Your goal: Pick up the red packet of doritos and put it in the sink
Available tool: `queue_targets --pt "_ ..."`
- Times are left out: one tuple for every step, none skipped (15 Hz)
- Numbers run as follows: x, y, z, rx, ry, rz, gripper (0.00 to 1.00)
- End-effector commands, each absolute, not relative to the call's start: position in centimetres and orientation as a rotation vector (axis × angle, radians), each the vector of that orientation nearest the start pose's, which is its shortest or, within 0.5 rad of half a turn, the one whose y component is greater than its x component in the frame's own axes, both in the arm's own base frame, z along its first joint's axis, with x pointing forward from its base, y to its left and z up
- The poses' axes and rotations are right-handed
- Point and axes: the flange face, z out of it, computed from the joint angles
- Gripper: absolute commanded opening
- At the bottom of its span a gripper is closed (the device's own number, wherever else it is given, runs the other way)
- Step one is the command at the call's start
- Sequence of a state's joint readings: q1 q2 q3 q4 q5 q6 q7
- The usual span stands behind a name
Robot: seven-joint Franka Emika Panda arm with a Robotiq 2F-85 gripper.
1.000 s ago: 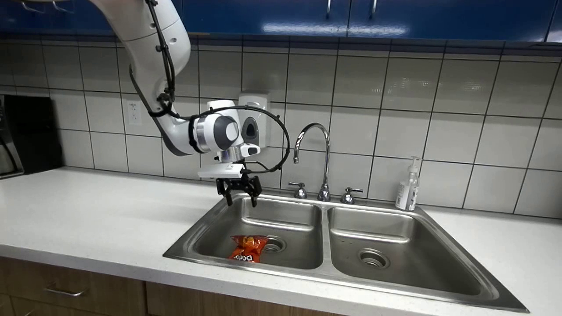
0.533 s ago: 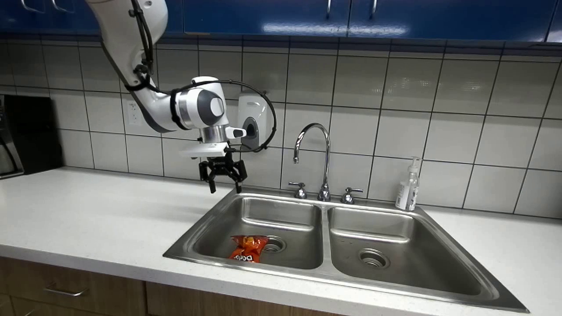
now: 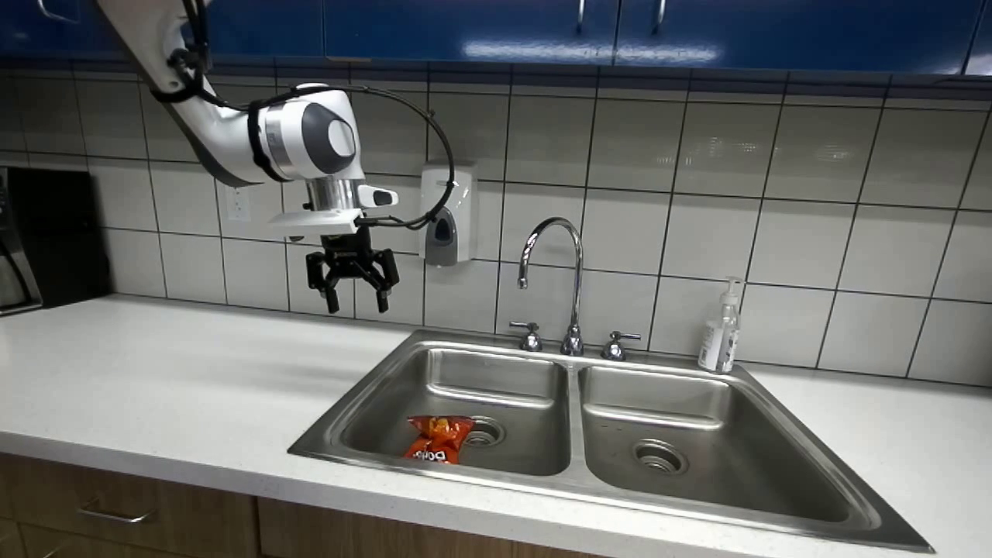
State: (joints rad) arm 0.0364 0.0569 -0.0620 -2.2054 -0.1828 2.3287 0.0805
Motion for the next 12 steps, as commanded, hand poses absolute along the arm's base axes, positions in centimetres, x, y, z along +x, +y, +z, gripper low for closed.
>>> queue_targets --pt "51.0 -0.6 38.9 -3.264 -0.097 -0.129 1.0" --pt "50.4 -0.3 39.4 -3.262 -0.106 -0.141 1.0" --pt "49.8 -0.1 39.8 -3.259 -0.118 -0.152 1.0" --pt "49.1 0.1 40.2 -3.251 -0.14 -0.156 1.0" --pt "48.5 0.2 40.5 -3.246 -0.167 -0.16 1.0" --pt "48.0 0.3 40.7 -3.238 -0.184 -0.171 1.0" --pt "47.5 0.5 41.0 -3.229 -0.198 -0.175 1.0" --pt "49.5 0.2 40.0 -3.249 -0.145 -0.173 1.0" --pt "49.2 0.3 40.3 -3.246 -0.15 -0.179 1.0" --pt "49.2 0.3 40.3 -3.246 -0.15 -0.18 1.0" --pt "49.2 0.3 40.1 -3.246 -0.15 -0.176 1.0" --pt "49.3 0.3 39.9 -3.247 -0.15 -0.169 1.0"
